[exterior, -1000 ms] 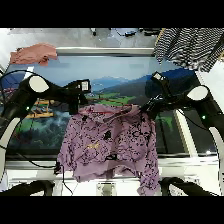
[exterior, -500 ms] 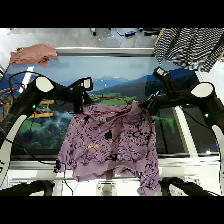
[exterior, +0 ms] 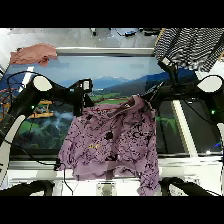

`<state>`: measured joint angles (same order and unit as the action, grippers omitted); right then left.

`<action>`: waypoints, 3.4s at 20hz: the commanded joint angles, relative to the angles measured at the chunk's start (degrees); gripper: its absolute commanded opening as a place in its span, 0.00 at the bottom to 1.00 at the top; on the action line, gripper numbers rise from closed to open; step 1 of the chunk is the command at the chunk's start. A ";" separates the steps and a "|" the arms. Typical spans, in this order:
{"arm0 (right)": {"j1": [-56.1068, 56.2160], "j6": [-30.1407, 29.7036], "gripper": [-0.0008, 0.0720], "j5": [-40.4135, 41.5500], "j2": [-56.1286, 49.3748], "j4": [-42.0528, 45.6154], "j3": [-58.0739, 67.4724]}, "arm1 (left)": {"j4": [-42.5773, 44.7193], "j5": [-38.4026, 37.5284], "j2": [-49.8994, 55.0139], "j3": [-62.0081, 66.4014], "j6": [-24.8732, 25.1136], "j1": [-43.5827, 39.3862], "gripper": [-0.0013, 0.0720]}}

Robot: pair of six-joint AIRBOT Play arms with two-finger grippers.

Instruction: Fold the clothes and pants, and hang the long-sleeved shirts on hangers.

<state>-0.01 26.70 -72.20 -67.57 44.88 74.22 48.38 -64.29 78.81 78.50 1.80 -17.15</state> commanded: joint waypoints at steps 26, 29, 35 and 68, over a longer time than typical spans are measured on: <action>0.07 -1.75 0.05 -10.54 0.00 -4.00 3.34 | 2.56 9.16 -0.94 -0.02 -2.89 3.78 0.05; 0.07 -1.75 0.05 -10.16 0.00 -4.13 3.34 | 2.54 10.16 -1.05 -0.02 -2.86 3.61 0.05; 4.48 -2.23 0.05 -1.16 0.00 -3.76 3.41 | 2.62 8.09 -0.70 -0.02 -2.38 -0.68 0.05; 6.78 -4.48 0.05 -0.35 -0.57 -0.59 7.32 | 2.38 -2.38 -2.01 -0.04 5.07 -5.07 0.05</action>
<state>6.57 24.34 -72.84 -68.12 48.03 81.49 51.44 -64.55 76.53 78.48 6.46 -21.52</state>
